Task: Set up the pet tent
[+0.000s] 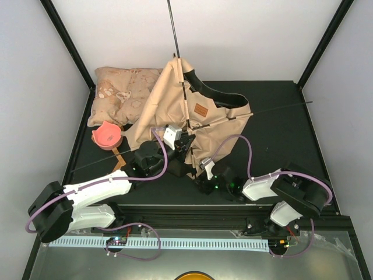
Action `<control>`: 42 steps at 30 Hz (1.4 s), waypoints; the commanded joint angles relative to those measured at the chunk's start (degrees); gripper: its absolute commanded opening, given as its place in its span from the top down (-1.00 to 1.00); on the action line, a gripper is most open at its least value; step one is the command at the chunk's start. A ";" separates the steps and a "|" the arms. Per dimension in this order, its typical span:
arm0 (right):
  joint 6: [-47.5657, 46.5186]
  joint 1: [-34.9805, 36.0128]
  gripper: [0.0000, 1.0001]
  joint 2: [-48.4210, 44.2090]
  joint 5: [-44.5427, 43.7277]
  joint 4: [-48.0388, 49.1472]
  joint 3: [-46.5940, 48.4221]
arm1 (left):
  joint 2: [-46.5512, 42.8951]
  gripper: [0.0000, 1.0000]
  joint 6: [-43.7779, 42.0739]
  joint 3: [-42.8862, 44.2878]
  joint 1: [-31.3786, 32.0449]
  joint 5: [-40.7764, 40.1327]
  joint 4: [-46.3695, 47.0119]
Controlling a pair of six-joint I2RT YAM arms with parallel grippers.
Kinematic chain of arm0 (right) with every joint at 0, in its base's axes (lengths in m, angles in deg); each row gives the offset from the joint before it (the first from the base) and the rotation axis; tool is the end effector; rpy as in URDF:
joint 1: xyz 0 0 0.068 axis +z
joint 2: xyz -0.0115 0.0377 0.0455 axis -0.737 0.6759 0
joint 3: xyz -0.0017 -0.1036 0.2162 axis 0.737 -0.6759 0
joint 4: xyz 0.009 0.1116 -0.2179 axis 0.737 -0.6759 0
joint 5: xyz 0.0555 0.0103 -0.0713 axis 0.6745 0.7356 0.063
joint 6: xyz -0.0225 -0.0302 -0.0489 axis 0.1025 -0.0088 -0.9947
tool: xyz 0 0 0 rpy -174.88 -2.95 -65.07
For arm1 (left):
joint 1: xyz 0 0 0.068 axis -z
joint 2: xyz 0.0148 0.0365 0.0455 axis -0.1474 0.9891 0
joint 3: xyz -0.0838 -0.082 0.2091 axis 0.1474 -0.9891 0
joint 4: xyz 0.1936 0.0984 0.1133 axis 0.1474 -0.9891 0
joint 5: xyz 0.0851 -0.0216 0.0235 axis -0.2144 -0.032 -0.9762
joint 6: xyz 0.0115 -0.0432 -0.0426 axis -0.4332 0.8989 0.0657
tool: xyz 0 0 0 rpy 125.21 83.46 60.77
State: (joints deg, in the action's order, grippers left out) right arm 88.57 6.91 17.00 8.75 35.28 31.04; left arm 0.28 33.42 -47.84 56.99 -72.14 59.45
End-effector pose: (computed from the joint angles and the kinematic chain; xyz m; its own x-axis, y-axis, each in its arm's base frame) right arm 0.1393 0.2002 0.0804 -0.6283 -0.2678 -0.7304 -0.6639 0.6741 0.3239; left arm 0.1778 -0.2012 0.2428 -0.2219 -0.1682 -0.9604 0.7181 0.6381 -0.2777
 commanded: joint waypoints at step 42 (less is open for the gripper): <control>20.46 -7.48 0.52 7.61 8.65 26.08 -4.87 | 1.13 0.97 -6.86 -3.77 0.75 9.91 6.36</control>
State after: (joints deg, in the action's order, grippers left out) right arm 107.13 1.62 21.18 20.38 53.31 25.77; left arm -1.58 28.39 -50.03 57.32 -67.12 64.71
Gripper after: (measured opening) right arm 0.174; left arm 0.060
